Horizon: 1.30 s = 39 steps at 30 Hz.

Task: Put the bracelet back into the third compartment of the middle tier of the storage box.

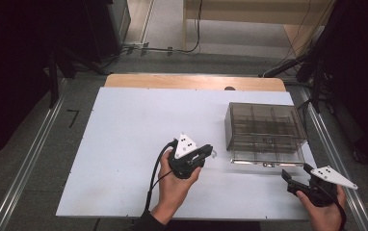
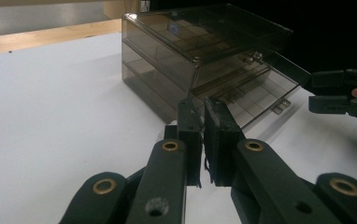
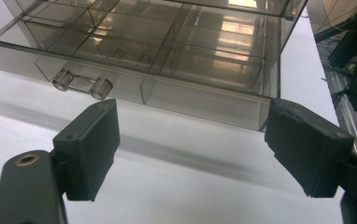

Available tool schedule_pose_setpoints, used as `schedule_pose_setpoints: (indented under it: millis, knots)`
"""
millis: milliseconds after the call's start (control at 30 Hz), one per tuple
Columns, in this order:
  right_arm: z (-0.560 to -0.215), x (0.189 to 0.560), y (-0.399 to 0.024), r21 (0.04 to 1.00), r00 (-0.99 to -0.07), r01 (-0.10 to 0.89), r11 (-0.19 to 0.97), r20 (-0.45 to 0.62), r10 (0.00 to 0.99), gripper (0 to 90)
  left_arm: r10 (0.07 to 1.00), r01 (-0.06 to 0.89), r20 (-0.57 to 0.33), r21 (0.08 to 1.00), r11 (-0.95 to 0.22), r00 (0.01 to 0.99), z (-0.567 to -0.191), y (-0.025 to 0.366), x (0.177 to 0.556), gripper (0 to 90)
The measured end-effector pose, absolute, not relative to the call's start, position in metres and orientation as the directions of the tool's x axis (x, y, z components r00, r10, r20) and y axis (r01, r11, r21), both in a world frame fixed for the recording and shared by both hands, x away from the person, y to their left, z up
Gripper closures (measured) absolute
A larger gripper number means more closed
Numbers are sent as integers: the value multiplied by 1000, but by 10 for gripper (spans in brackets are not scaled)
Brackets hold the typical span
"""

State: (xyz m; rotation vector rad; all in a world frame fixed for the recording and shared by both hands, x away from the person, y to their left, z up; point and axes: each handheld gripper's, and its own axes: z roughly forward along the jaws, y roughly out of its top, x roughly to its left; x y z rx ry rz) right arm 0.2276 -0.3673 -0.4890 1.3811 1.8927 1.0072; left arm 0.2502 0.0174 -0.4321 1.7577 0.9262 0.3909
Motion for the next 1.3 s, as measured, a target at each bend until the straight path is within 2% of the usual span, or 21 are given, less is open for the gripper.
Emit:
schedule_pose_setpoints:
  millis: [333, 800, 1100, 1200, 1300]
  knots:
    - [-488, 227, -368, 844, -302, 506, 179, -21, 953, 169, 728, 392, -172, 909, -143, 664, -429, 1, 255, 865]
    - [-483, 225, -354, 861, -369, 469, 198, -12, 929, 252, 698, 370, -168, 917, -149, 696, -417, -22, 258, 865]
    - [-481, 227, -344, 868, -404, 447, 215, -18, 915, 275, 684, 369, -172, 917, -152, 709, -417, -42, 262, 865]
    - [-479, 228, -343, 875, -415, 434, 215, -18, 910, 306, 682, 369, -172, 916, -154, 711, -417, -46, 263, 866]
    - [-475, 229, -339, 883, -436, 416, 218, -16, 900, 380, 682, 372, -173, 915, -156, 711, -418, -48, 264, 865]
